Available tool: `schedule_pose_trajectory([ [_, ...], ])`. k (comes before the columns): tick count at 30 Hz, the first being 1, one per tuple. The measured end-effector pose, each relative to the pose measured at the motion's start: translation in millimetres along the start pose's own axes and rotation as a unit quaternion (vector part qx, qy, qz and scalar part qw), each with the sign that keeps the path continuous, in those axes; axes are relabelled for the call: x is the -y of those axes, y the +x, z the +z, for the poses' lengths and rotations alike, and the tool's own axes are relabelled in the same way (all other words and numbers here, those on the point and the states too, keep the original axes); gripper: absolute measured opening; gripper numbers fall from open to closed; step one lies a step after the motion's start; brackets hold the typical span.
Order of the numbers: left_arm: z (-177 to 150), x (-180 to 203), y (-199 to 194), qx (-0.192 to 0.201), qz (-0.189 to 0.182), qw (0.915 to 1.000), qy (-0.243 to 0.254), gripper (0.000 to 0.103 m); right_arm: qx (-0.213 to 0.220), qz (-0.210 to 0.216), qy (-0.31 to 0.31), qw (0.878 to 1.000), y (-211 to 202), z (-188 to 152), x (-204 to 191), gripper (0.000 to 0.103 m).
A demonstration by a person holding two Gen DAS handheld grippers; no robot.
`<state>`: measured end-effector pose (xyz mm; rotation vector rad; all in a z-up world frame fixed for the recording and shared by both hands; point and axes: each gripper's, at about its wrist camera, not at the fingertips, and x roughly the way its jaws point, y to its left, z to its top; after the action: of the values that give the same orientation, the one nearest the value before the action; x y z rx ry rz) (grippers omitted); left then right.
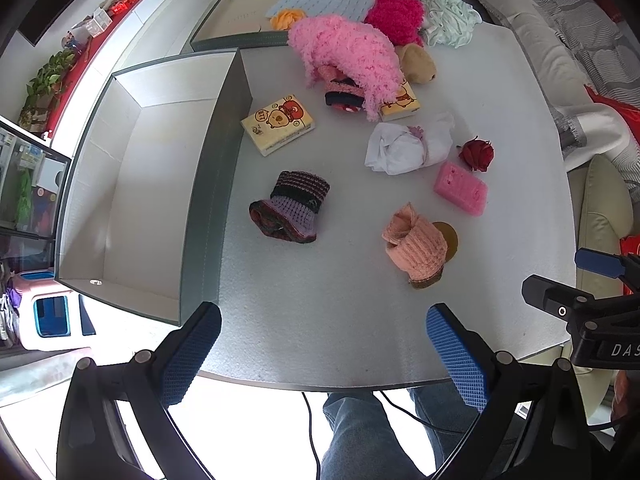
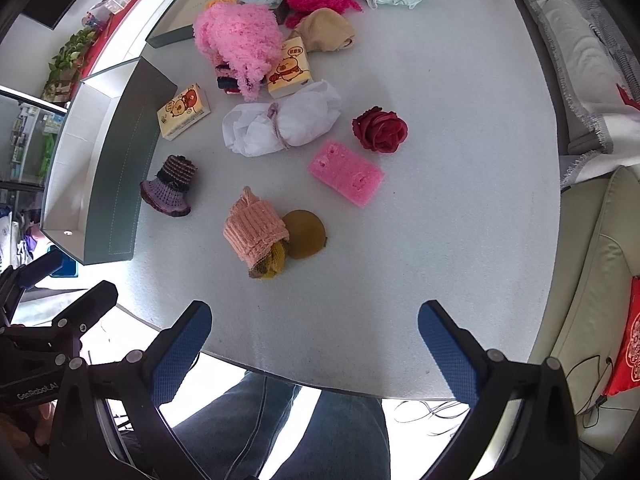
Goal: Organize soft objects
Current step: 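Move the left tool toward the striped knit hat while the right tool approaches the red rose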
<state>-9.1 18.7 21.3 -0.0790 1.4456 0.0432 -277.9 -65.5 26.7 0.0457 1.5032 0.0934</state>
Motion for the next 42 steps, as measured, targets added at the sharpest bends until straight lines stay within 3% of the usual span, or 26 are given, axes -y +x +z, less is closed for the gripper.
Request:
schedule_pose_trajectory([
  [18,7.8,-7.8,17.6,-0.026,-0.001,0.999,-0.036,0.103,-0.025,0.002,0.003,1.0,14.6,8.2,9.4,0.103],
  [42,41.7,4.8,39.2,-0.048,0.011,0.9978,-0.043,0.103,-0.045,-0.001,0.012,0.999,26.8,31.2,31.3,0.103],
])
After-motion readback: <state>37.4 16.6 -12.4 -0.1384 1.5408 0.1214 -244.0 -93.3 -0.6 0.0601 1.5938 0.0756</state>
